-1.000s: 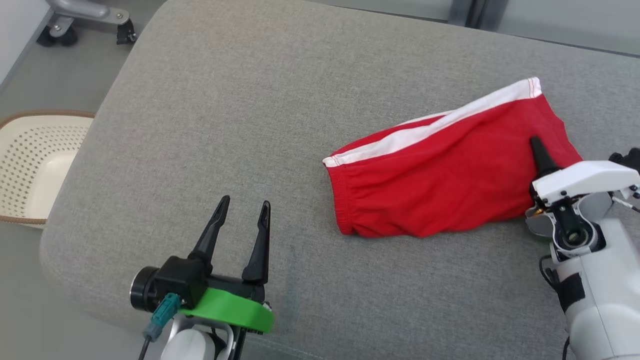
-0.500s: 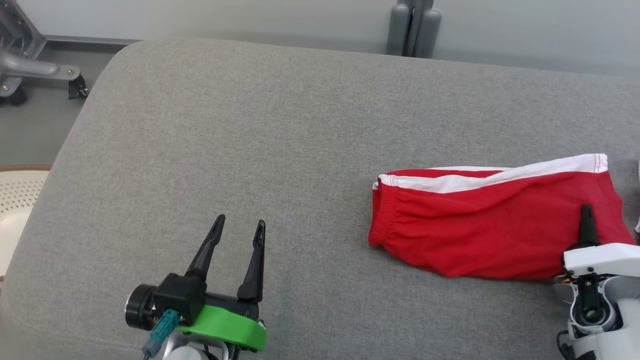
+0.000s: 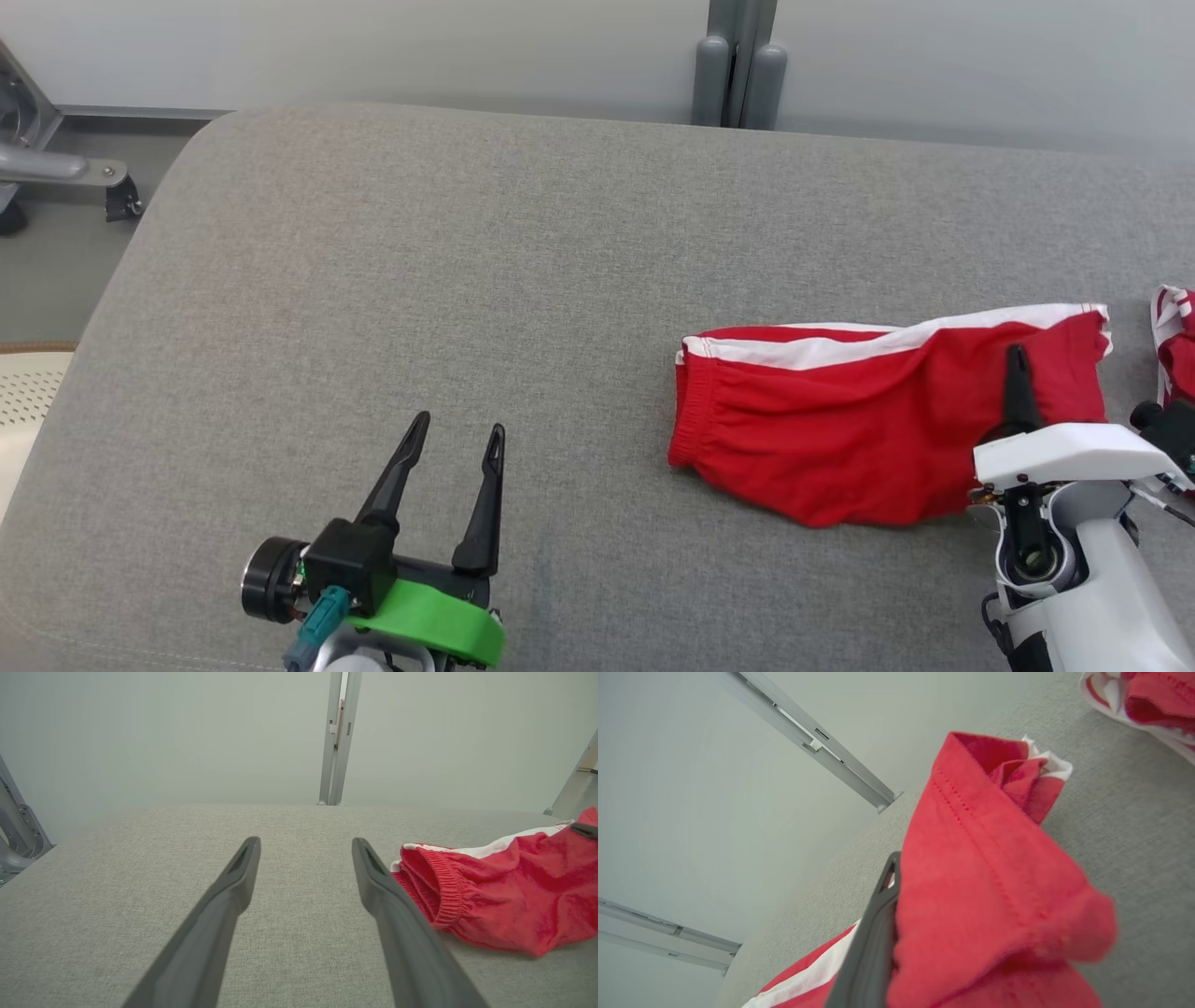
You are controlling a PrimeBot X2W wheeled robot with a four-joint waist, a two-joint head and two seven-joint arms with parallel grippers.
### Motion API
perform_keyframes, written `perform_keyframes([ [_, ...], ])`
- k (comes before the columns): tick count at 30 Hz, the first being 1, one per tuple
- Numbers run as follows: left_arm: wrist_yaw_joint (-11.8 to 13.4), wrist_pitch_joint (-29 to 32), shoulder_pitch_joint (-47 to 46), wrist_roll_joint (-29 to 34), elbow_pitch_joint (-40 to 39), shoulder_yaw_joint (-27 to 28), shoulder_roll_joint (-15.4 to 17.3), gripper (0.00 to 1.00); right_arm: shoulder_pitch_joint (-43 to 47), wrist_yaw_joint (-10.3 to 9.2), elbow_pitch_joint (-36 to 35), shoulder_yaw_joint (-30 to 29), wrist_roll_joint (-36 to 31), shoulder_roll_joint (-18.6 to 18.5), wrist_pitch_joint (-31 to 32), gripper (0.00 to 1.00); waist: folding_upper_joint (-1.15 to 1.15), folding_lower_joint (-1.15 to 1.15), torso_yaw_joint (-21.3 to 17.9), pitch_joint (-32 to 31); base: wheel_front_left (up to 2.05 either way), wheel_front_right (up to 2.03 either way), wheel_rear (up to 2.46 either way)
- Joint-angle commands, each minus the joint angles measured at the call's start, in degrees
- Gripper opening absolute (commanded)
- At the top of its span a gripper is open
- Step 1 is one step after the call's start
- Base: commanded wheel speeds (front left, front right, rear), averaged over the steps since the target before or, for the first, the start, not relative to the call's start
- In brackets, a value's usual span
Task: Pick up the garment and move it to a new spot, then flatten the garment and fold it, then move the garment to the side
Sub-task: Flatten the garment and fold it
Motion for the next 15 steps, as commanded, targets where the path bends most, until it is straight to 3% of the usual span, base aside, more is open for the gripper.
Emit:
perform_keyframes([
  [1, -0.1, 0.0, 0.5, -0.1, 0.0, -0.1, 0.2, 1.0, -0.1, -0.01, -0.9, 1.1, 0.8, 0.2, -0.8, 0.0, 0.0, 0.0, 0.5, -0.4, 0.0, 0.0, 0.0],
  [9, 0.1, 0.0, 1.3, 0.0, 0.1, -0.3, 0.2, 1.0, 2.1, -0.01, -6.8, 14.9, 1.6, 0.3, -1.3, 0.0, 0.0, 0.0, 2.5, -1.4, 0.0, 0.0, 0.0],
  [15, 0.1, 0.0, 1.7, 0.6, 0.0, -0.8, 0.2, 1.0, 3.4, -0.01, -6.7, 22.5, 2.5, -0.1, -1.2, 0.0, 0.0, 0.0, 3.9, -1.9, 0.0, 0.0, 0.0],
])
